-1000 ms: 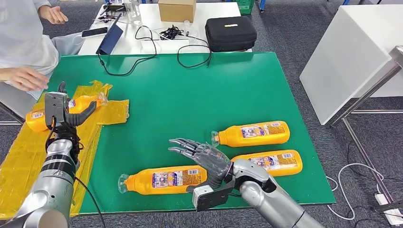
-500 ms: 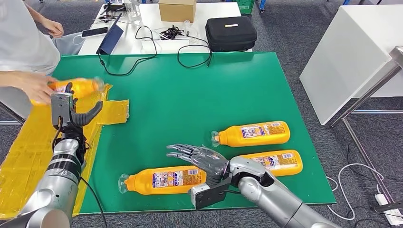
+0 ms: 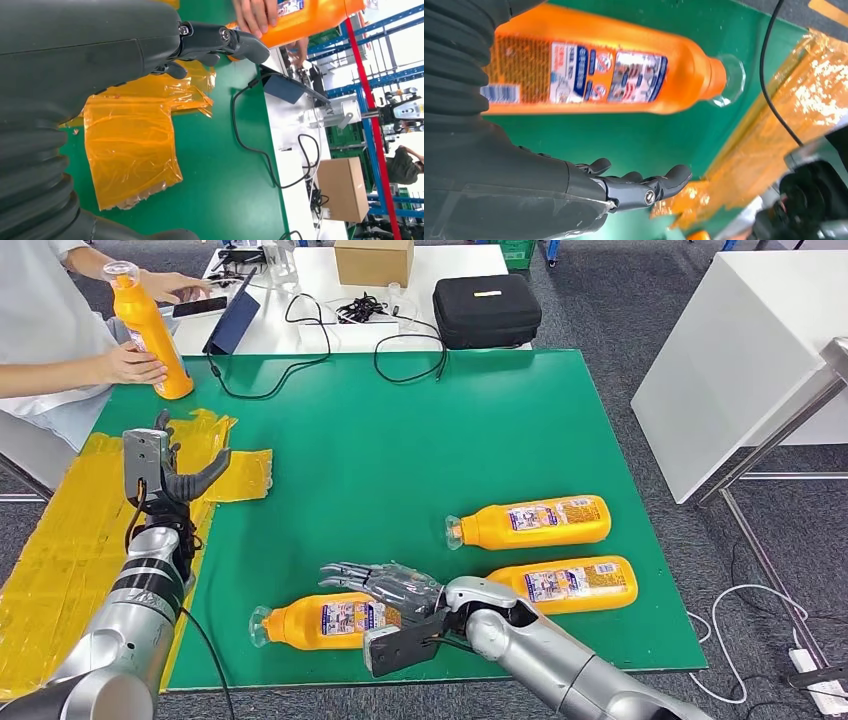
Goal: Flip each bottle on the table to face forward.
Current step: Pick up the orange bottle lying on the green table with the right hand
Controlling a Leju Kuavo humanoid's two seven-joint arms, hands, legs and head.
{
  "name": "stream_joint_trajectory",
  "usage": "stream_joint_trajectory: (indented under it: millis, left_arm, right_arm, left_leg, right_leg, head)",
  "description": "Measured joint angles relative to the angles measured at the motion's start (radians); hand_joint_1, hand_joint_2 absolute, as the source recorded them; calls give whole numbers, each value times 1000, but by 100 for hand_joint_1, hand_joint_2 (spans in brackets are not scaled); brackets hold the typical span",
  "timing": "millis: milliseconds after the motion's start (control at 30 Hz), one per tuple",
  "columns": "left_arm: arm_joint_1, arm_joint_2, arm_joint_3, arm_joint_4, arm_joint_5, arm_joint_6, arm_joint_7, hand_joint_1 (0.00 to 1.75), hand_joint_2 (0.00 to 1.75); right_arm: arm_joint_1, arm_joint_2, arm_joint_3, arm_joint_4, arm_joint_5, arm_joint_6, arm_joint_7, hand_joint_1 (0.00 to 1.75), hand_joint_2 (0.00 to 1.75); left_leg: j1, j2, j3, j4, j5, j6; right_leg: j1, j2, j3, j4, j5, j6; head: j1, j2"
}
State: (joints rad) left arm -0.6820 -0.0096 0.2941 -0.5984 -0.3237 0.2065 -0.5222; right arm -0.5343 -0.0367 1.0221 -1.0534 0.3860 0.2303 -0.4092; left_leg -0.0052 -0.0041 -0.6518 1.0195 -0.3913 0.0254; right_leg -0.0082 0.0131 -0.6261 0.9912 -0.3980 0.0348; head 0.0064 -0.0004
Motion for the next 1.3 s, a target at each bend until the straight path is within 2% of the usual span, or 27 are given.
stream_joint_trajectory:
  millis: [233,433,667,1067,1300]
  left_arm:
    - [-5,-7,-8,17,13,0,4,0,175]
    - [-6,-9,-10,26,25,0,7,0,175]
    - [-4,-9,-12,27,42,2,12,0,175]
    - [-2,-9,-11,27,42,2,13,0,175]
    - [16,-5,-9,26,60,1,16,0,175]
  right_arm:
    - [-18,62,41,130,8,-20,38,0,175]
    - [-48,88,65,200,21,-37,51,0,175]
    - [-83,96,98,252,98,-122,129,0,175]
    - [-98,100,116,283,114,-140,140,0,175]
    - [-89,96,119,287,251,-272,231,0,175]
  left_leg:
    - [0,0,0,0,0,0]
    - [0,0,0,0,0,0]
    - [0,0,1,0,0,0]
    - [0,0,3,0,0,0]
    - [0,0,3,0,0,0]
  right_leg:
    - [0,0,0,0,0,0]
    - [0,0,0,0,0,0]
    - [0,0,1,0,0,0]
    - [0,0,2,0,0,0]
    - [0,0,3,0,0,0]
  head:
    - [0,0]
    - [0,0]
    - [0,0]
    - [0,0]
    - [0,0]
